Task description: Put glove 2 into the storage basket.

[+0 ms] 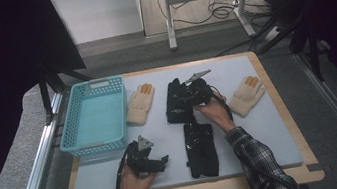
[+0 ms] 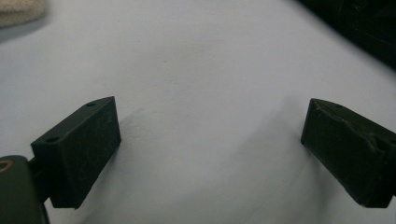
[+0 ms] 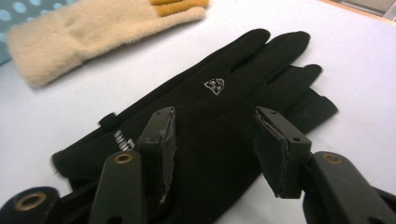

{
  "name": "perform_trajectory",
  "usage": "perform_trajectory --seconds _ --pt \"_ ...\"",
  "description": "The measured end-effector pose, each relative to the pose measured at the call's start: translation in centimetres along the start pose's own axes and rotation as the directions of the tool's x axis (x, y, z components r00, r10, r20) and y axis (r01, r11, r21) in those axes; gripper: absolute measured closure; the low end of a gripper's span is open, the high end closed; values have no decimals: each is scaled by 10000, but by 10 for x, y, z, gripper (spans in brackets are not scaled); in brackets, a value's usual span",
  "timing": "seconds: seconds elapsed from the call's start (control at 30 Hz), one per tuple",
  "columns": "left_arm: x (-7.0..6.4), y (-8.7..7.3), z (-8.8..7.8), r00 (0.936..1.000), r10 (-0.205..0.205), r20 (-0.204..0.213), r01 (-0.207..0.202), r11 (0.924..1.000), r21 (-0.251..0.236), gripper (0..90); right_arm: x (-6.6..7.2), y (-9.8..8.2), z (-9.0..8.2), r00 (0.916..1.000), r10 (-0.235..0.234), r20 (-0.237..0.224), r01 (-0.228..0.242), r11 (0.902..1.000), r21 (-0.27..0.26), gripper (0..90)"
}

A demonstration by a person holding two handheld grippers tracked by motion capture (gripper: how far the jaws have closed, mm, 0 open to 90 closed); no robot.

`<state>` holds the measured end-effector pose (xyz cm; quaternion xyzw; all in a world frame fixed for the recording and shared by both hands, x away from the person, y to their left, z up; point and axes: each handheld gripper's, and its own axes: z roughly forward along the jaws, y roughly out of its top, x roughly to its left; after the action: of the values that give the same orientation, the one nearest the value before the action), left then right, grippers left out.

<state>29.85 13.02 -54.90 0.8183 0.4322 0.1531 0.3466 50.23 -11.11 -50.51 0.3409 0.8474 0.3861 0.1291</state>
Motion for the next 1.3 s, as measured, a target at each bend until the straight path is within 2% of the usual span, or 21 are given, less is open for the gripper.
perform_trajectory --seconds 0.1,0.13,0.2,0.3,0.37,0.43,0.5,0.57,0.63,0.8,0.97,1.07,1.3 --pt "0 0 0 10000 8 -4 -8 10000 -4 49 1 0 13 9999 -36 104 34 9998 197 356" --pt "0 0 0 10000 10 -4 -10 10000 -4 50 0 0 19 9996 -187 191 181 9994 310 323" --pt "0 0 0 10000 10 -4 -10 10000 -4 49 0 -1 25 9987 -333 383 315 9984 468 297" --pt "0 0 0 10000 13 -6 -13 10000 -6 50 1 -2 33 9987 -289 415 259 9972 706 313" --pt "0 0 0 10000 9 -8 -9 10000 -7 50 6 0 35 9963 -547 660 489 9951 857 364" --pt "0 0 0 10000 -2 -4 2 10000 -9 50 8 3 35 9960 -519 723 439 9932 1082 407" --pt "0 0 0 10000 13 -10 -13 10000 -7 49 11 5 35 9955 -502 800 398 9912 1265 519" --pt "0 0 0 10000 14 -11 -14 10000 -6 50 14 7 34 9971 -457 615 373 9905 1321 668" --pt "0 0 0 10000 12 -9 -12 10000 -6 50 15 7 34 9980 -371 508 303 9912 1288 737" --pt "0 0 0 10000 5 -4 -5 10000 -1 50 10 9 32 9996 35 263 -67 9925 1224 765" --pt "0 0 0 10000 6 -6 -6 10000 1 50 7 14 25 9986 109 523 -154 9962 863 763" --pt "0 0 0 10000 14 -8 -14 10000 -1 50 4 20 16 9983 303 499 -329 9981 512 762" --pt "0 0 0 10000 26 -16 -26 10000 18 50 1 31 -13 9987 295 426 -294 9996 -33 761"
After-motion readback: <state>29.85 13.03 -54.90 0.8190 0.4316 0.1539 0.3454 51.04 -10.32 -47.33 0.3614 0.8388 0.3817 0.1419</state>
